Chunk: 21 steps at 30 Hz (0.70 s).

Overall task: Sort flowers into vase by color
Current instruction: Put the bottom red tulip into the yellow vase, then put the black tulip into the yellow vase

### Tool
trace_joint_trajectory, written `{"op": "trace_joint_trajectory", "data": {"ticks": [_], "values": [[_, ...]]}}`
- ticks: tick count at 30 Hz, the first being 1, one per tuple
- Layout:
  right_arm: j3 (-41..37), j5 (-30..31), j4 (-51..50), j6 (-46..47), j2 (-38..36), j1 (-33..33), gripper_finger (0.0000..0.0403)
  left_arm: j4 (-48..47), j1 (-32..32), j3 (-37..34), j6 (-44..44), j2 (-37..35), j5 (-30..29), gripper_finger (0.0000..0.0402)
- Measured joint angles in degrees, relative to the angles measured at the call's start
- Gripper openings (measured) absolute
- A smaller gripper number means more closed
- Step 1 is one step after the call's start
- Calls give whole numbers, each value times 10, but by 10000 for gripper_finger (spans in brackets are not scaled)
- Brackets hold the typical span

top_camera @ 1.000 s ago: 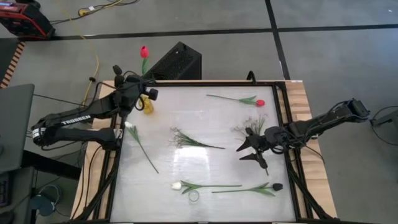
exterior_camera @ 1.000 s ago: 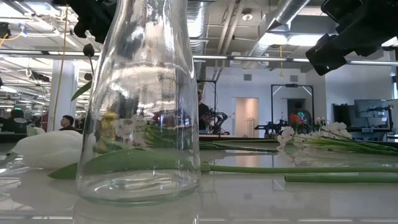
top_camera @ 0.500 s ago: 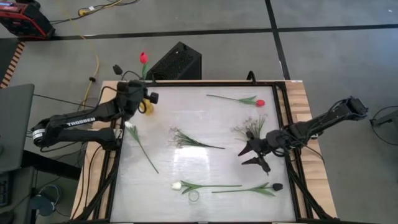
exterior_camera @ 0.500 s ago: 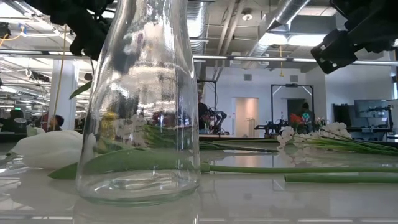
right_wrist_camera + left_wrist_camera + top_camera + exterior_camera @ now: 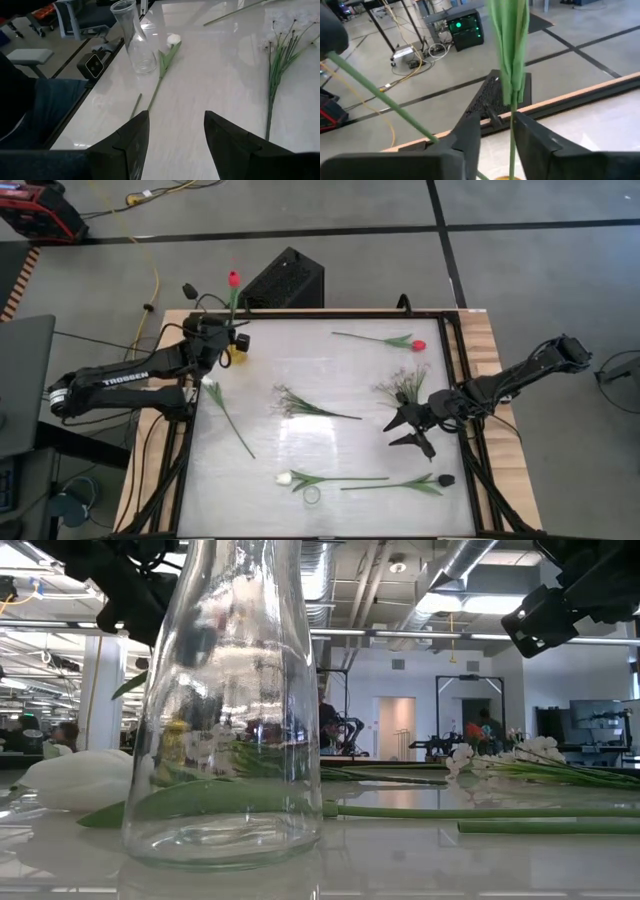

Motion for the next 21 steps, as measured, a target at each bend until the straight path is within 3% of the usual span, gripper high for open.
{"op": "trace_joint_trajectory", "data": {"ticks": [6,12,21], "values": [[0,0,-1,0,0,0,214,-92,-25,0,-51,-47,47,152],[0,-2,-1,0,0,0,214,-173,-37,0,-116,-74,125,163],[0,-4,-1,0,0,0,214,-212,-37,0,-112,-74,361,164]]}}
